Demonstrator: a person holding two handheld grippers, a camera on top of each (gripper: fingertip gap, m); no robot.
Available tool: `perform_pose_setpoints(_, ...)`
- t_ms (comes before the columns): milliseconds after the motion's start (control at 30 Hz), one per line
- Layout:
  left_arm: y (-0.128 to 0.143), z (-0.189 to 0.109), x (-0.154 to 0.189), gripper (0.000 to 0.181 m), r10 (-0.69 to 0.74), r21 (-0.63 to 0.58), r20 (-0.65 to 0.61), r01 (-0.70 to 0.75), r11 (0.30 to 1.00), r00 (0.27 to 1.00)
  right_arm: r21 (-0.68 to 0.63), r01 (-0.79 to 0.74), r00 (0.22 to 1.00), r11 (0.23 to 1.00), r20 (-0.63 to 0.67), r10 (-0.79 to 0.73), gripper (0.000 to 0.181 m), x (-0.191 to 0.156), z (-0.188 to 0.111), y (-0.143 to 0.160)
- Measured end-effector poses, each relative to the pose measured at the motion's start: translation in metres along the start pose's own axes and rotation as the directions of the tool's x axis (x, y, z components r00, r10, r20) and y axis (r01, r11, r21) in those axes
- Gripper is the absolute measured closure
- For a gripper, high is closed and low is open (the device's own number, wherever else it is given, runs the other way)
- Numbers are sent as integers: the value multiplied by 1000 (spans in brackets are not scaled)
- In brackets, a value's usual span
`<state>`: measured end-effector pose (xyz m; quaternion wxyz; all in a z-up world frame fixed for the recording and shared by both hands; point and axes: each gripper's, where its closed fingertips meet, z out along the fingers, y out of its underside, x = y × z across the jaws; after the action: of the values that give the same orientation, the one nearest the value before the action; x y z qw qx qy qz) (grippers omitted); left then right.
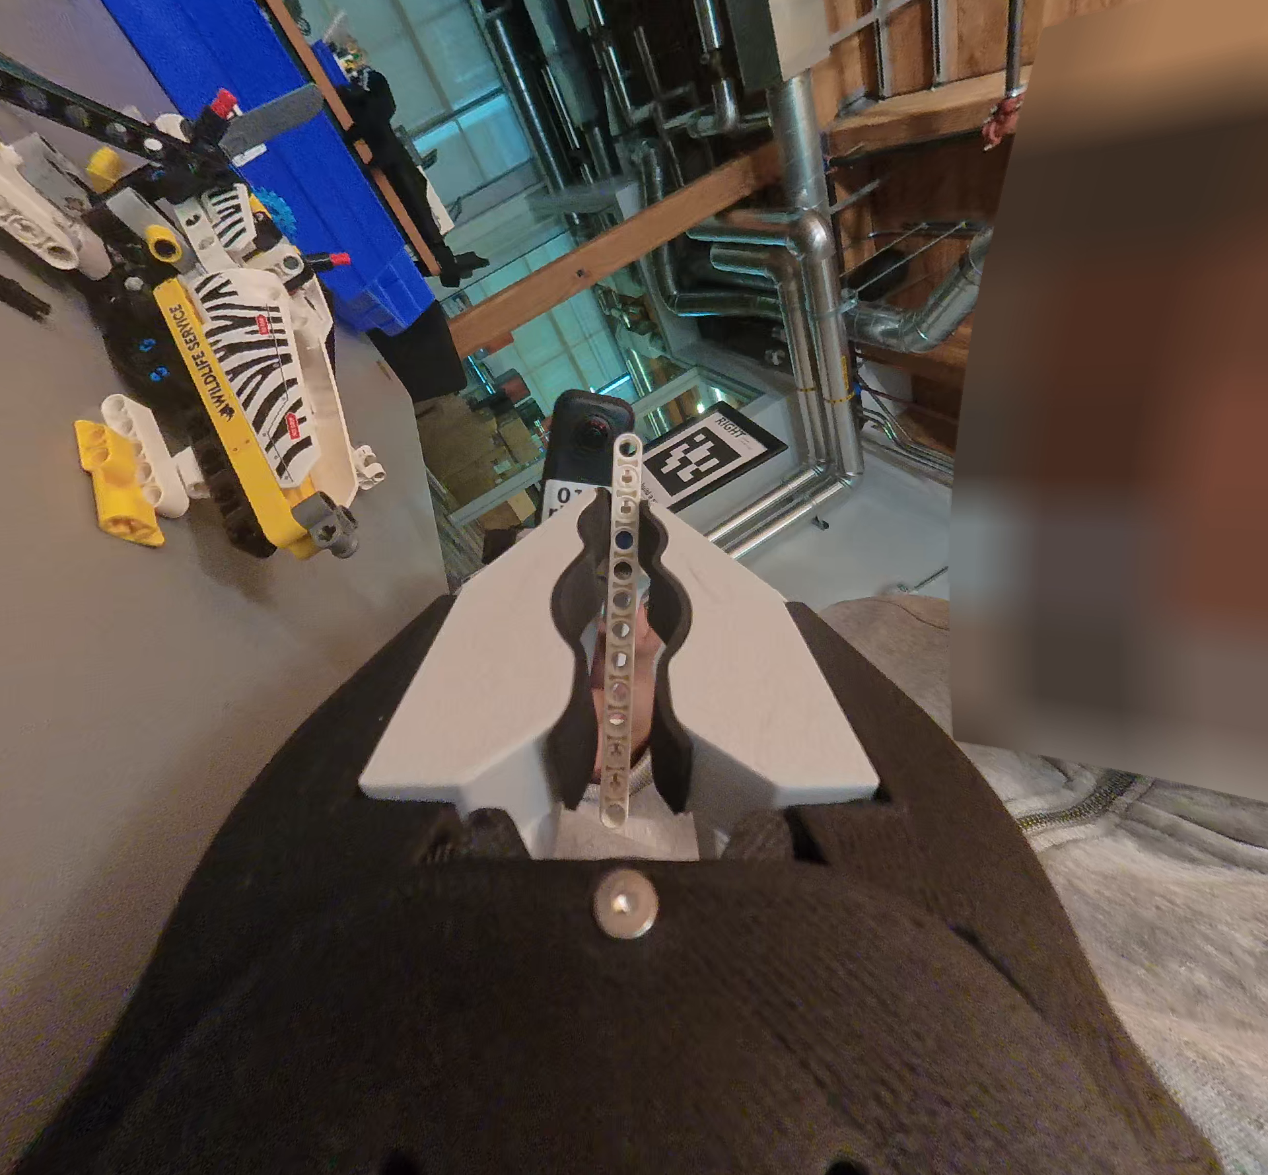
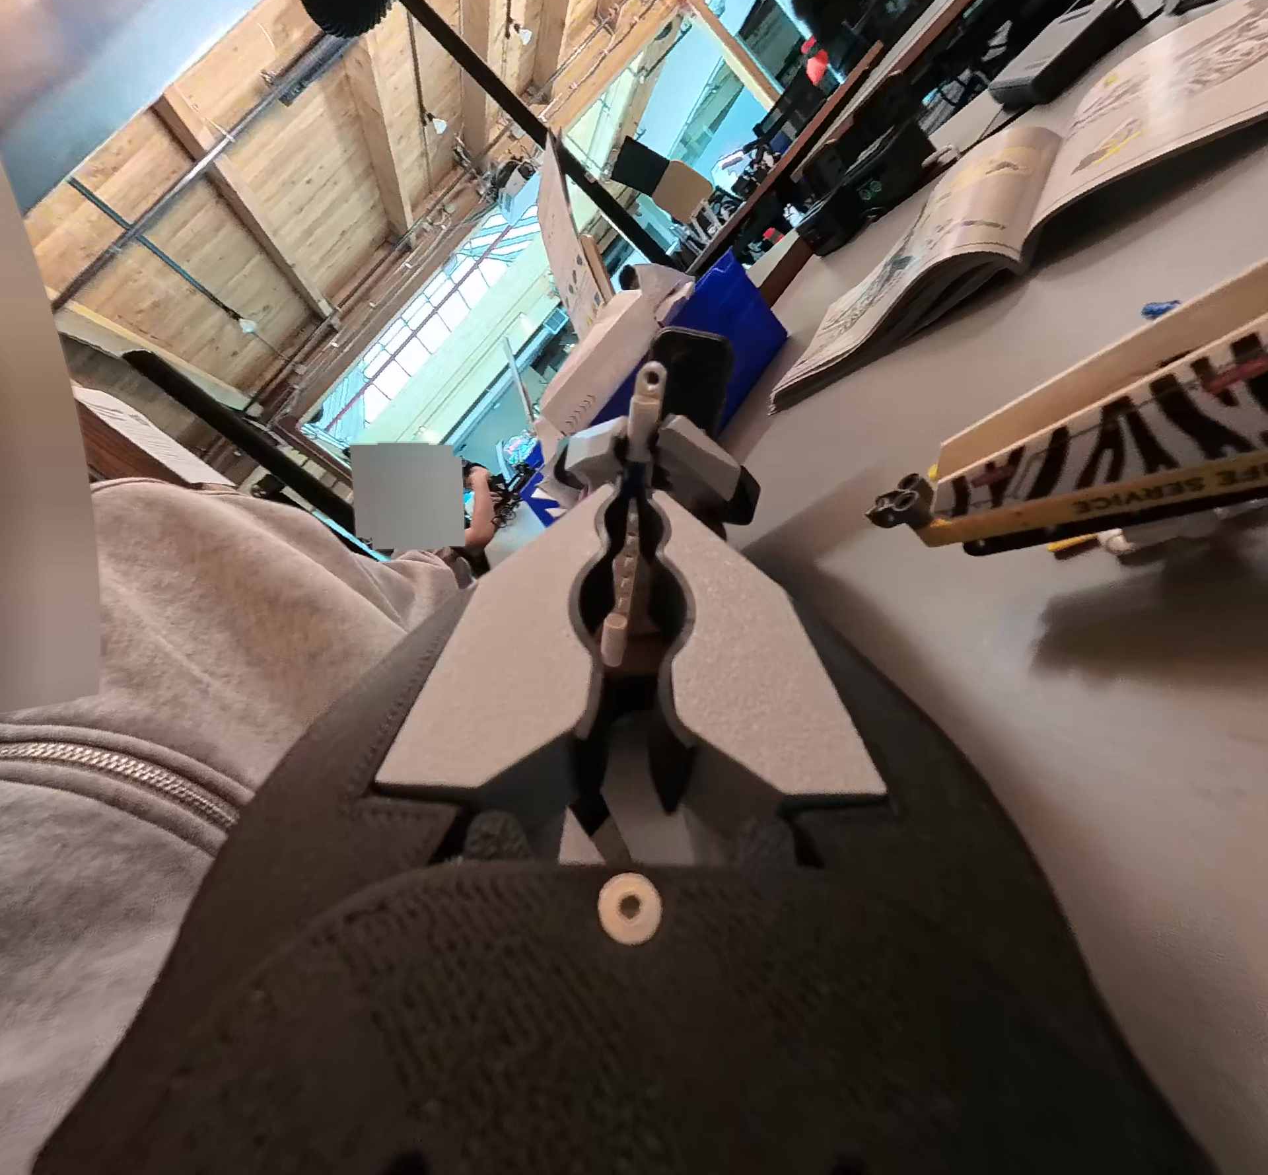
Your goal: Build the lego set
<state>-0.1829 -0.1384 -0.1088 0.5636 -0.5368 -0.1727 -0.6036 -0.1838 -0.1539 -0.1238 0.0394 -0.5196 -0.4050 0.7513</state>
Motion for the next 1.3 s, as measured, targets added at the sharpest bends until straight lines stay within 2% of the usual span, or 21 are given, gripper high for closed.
perform_pose_setpoints(33,-2,0,2,179,7,13,-5,-7,1000,1000,-11,16,1000,1000,-10,-16,181,-1,0,2)
perform_pose_setpoints(100,-62,-29,15,177,13,267,-56,2,964,998,-200,71,995,977,-56,-84,181,4,6,45)
perform_pose_setpoints(133,-74,-41,15,177,89,273,5,-87,958,996,-195,59,996,979,-59,-72,181,1,6,53)
perform_pose_setpoints(167,-69,-45,13,177,169,229,87,-185,956,982,-165,56,995,985,-72,-69,181,0,2,48)
perform_pose_setpoints(200,-59,-42,16,177,179,201,81,-192,961,981,-143,106,986,984,-110,-122,181,3,-4,37)
perform_pose_setpoints(300,-50,-29,31,177,102,172,-76,-88,981,992,-183,289,926,940,-196,-323,181,7,-4,21)
perform_pose_setpoints(400,-40,-26,21,177,121,129,-34,-115,985,992,-66,367,907,928,-196,-373,181,-3,8,-1)
perform_pose_setpoints(467,-35,-23,19,177,82,115,-61,-74,991,995,11,312,939,950,-157,-306,165,-7,17,-14)
perform_pose_setpoints(533,-27,-18,14,178,77,96,-45,-72,993,996,47,207,975,977,-90,-202,162,-8,24,-17)
perform_pose_setpoints(633,-19,-13,10,177,60,85,-35,-57,995,998,85,111,992,990,-61,-106,169,-1,27,-18)
perform_pose_setpoints(700,-18,-12,7,177,43,100,-25,-41,994,999,84,107,993,991,-64,-102,177,0,25,-16)
perform_pose_setpoints(867,-17,-11,7,177,-21,104,-75,29,994,997,60,147,987,987,-78,-142,178,0,25,-15)
perform_pose_setpoints(1033,-16,-13,13,178,36,90,-52,-32,995,998,46,77,997,996,-11,-77,179,-5,27,-10)
perform_pose_setpoints(1167,-17,-17,8,180,-37,126,-67,45,991,997,59,28,1000,998,-13,-27,179,-2,29,-6)
perform_pose_setpoints(1300,-16,-17,7,180,-21,113,-50,26,993,999,65,4,1000,998,-15,-3,179,-1,29,-4)
